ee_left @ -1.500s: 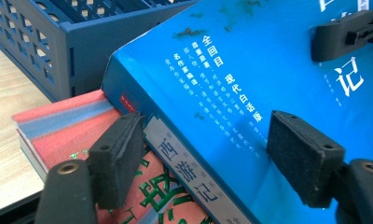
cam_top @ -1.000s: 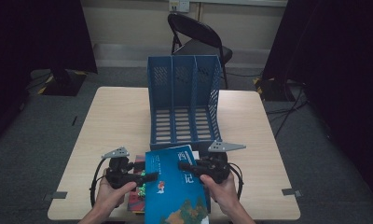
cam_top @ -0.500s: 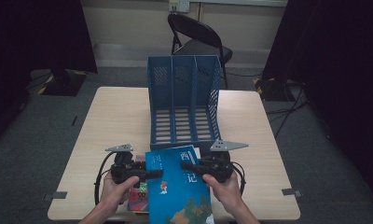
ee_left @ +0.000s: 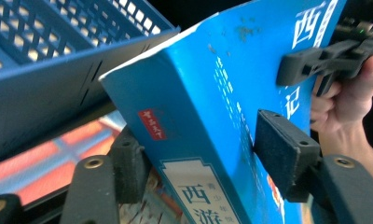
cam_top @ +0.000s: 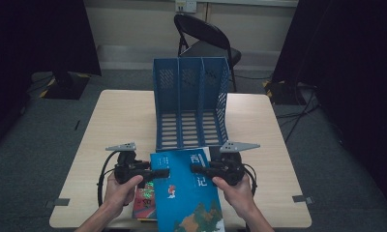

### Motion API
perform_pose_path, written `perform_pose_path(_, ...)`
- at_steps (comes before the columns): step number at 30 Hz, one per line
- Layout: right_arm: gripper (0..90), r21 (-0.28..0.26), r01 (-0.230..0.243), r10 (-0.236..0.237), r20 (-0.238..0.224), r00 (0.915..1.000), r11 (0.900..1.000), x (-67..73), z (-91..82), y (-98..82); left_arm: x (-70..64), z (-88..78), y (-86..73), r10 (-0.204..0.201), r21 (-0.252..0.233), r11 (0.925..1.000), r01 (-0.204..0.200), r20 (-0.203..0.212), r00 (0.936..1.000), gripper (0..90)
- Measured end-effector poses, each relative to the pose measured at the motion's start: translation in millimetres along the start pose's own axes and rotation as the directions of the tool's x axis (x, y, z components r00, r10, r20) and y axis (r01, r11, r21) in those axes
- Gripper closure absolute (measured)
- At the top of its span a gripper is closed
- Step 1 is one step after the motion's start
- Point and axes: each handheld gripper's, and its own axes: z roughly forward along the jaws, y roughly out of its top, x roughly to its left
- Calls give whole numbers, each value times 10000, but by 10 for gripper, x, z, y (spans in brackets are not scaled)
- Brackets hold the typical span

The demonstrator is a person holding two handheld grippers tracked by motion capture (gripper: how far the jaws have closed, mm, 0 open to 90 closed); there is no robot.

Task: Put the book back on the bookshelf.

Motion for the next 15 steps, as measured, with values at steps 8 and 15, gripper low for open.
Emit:
perform_pose_path(8,785,-369,66,-65,42,10000,9993,53,-120,21,-106,10,122,149,-316,9994,-131,568,9983,466)
perform_pose_path(15,785,-679,516,-513,60,9987,9964,232,-188,72,-235,10,212,365,-426,9986,-322,1045,9939,532)
